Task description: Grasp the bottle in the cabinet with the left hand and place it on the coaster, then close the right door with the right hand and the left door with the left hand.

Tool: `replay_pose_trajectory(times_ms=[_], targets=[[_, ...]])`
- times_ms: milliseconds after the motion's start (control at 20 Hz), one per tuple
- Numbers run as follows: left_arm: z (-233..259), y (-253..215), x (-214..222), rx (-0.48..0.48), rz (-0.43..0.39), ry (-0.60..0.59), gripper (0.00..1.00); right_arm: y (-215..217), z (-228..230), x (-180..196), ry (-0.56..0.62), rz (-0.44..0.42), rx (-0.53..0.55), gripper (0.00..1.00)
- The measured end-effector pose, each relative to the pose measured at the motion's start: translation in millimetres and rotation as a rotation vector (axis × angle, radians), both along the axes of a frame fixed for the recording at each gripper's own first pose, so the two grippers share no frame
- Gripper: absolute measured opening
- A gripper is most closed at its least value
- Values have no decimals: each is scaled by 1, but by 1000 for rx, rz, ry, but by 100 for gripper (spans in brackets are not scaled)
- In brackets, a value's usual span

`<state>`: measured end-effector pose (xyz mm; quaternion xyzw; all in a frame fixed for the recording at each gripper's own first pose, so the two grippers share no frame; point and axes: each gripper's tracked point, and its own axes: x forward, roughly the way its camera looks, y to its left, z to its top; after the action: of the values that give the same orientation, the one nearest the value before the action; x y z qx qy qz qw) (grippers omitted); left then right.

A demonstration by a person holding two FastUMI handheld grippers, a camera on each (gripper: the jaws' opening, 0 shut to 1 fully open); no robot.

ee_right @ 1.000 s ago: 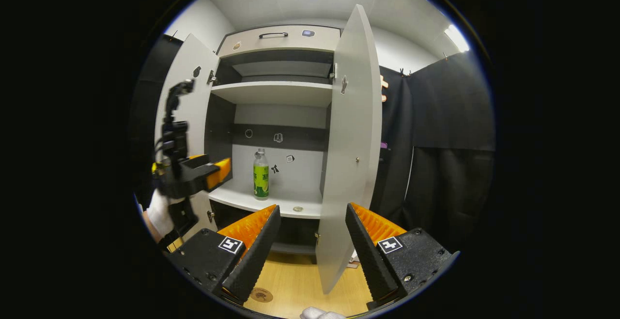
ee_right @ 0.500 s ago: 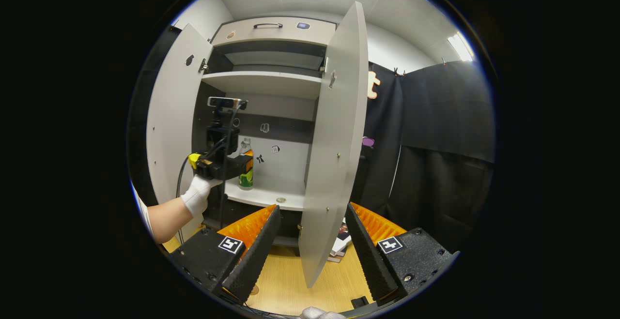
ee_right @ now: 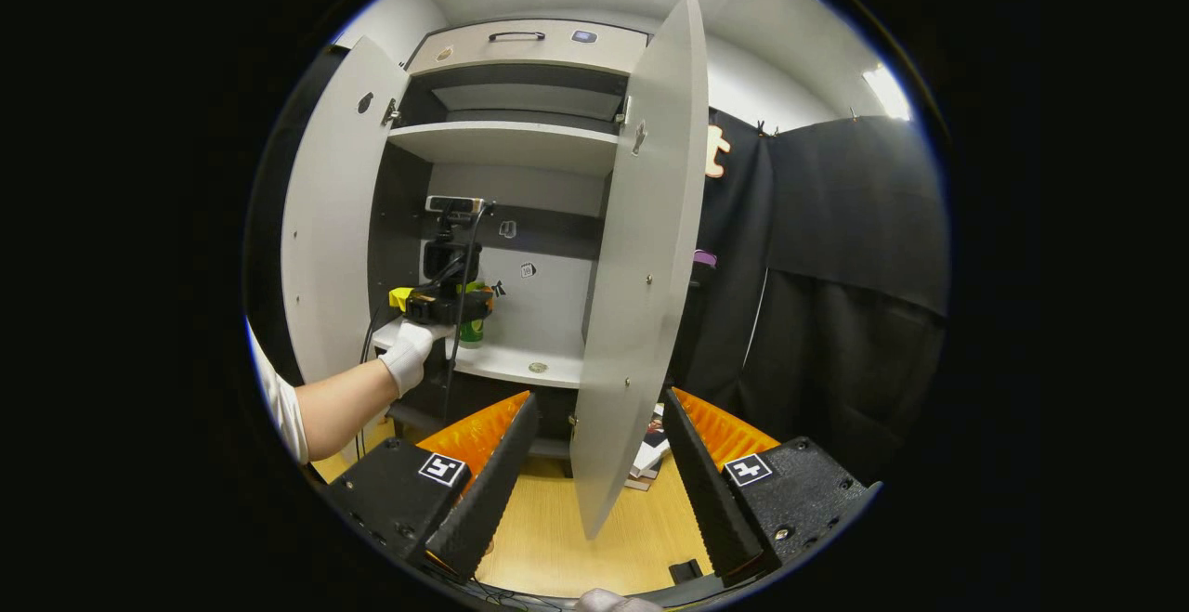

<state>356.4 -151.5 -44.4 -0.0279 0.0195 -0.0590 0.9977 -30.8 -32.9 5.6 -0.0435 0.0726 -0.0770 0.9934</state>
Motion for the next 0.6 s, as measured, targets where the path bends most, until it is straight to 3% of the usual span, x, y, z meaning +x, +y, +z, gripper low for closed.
replay_pose_trajectory(times_ms=[150,400,450,600], targets=[[20,6,-34,-9,-20,-61,74,-5,4,-11,-27,1,-10,83],[34,5,-126,-22,-89,-116,74,-10,-6,-27,-34,27,-4,83],[32,6,-148,-22,-101,-115,70,-11,-9,-30,-27,29,4,83],[15,8,-209,-14,-130,-112,74,-16,-20,-34,-21,39,26,83]])
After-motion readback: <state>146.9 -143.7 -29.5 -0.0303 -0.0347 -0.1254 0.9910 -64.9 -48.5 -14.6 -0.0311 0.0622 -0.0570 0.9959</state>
